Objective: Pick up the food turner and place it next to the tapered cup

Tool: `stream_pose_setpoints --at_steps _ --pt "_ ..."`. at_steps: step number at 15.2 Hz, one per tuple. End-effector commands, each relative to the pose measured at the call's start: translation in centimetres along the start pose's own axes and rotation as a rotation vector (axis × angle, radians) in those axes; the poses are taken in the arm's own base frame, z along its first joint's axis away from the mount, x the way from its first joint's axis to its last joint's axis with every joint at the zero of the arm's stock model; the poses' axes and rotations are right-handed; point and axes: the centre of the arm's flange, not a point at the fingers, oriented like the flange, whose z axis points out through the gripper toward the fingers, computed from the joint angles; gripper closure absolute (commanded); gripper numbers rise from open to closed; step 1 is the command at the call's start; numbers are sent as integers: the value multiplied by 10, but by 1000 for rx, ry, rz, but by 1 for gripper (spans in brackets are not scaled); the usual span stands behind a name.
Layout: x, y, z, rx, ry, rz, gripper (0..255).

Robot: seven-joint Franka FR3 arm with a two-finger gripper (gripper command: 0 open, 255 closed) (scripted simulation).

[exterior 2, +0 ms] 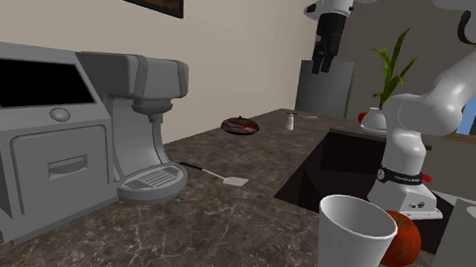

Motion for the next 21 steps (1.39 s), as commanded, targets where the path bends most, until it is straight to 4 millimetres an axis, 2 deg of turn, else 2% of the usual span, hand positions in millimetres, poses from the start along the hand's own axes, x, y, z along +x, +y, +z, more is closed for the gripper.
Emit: stream_pose_setpoints --at_steps 1,11,21 --pt "0 0 0 0 0 0 0" --pt "86 -12 101 -26 -4 140 0" --pt "172 -10 201 -53 -8 281 0"
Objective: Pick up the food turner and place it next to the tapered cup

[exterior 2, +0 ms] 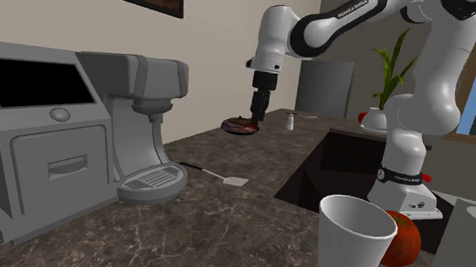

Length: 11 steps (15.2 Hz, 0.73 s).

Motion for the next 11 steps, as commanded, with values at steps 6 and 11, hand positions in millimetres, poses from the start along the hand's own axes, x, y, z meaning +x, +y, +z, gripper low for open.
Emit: stream_pose_setpoints --at_steps 6,11 --pt "61 -9 73 -18 -2 100 0" --pt "104 -12 123 -31 -4 170 0"
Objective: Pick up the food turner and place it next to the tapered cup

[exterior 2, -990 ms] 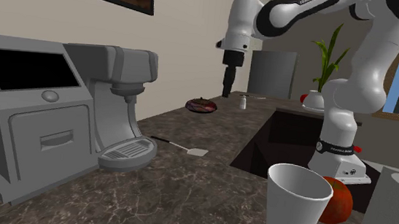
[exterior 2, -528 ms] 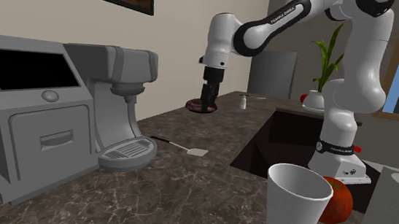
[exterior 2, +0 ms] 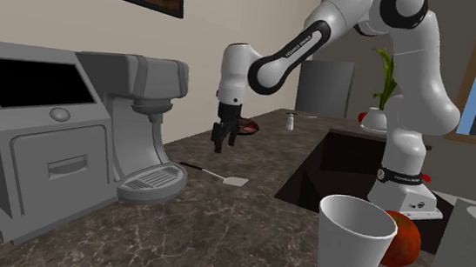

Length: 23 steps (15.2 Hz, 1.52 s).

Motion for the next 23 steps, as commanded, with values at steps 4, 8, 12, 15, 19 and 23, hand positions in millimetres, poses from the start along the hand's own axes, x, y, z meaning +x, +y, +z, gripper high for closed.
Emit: stream_pose_setpoints --at_steps 4,8,12,15,19,23 --pt "43 -6 50 -14 -2 72 0" --pt "48 -6 71 -15 -2 79 0" --pt "48 -6 92 -15 -2 79 0" --pt "48 -6 95 -15 -2 79 0" --pt "48 -6 95 -15 -2 79 0" --pt "48 -6 95 -15 -2 79 255"
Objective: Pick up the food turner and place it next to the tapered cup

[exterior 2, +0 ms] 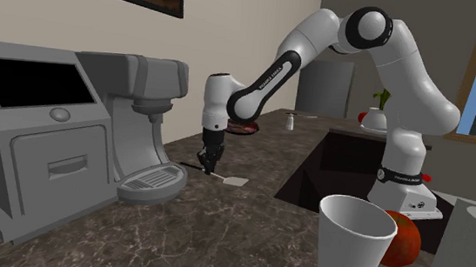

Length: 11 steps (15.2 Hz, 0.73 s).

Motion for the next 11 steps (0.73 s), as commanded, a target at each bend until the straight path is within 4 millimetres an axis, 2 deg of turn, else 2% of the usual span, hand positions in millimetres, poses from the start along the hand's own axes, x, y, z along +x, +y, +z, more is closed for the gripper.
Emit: stream_pose_setpoints --at_steps 1,7,11 --pt "0 0 0 0 0 0 255" --pt "0 0 0 0 0 0 255" --pt "1 0 -21 0 0 0 255"
